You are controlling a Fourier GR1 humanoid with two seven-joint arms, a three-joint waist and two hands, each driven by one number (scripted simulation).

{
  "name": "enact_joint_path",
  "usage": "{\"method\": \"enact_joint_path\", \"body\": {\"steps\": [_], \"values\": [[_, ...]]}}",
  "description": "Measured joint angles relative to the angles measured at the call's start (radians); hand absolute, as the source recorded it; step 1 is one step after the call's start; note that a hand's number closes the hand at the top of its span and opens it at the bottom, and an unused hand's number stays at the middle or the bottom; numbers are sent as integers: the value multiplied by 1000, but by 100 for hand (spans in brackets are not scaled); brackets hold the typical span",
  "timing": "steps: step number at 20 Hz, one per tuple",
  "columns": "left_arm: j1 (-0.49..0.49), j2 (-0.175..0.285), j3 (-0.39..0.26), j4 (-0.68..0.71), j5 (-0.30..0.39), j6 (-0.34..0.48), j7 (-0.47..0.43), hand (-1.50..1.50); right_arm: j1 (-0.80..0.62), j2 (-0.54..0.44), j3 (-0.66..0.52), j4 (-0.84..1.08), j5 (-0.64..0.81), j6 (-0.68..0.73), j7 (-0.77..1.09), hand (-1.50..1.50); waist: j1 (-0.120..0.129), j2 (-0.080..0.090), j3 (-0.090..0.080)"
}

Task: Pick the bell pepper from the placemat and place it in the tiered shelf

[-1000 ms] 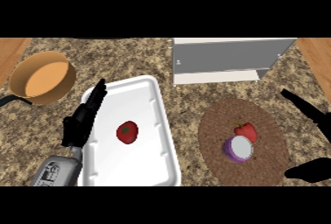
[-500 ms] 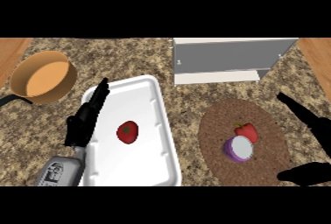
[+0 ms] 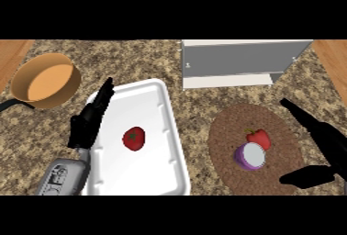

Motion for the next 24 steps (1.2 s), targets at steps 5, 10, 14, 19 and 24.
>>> {"method": "enact_joint_path", "body": {"steps": [5,10,14,19,24], "values": [[32,-18,-5,-28,-18,-9,2,0,-22,49,-7,39,63,19,-9,-150,1,0,0],[50,-14,18,-40,-18,-34,-6,0,-37,90,-9,68,124,37,-14,-150,1,0,0],[53,-15,26,-77,-20,-46,25,0,-43,110,-13,113,178,35,-42,-150,2,0,0],[39,-33,33,-41,-39,-45,-3,0,-45,147,-17,129,232,30,-53,-150,1,0,0],[54,-39,38,-70,-43,-54,16,0,-51,176,-20,178,286,13,-80,-150,1,0,0]]}}
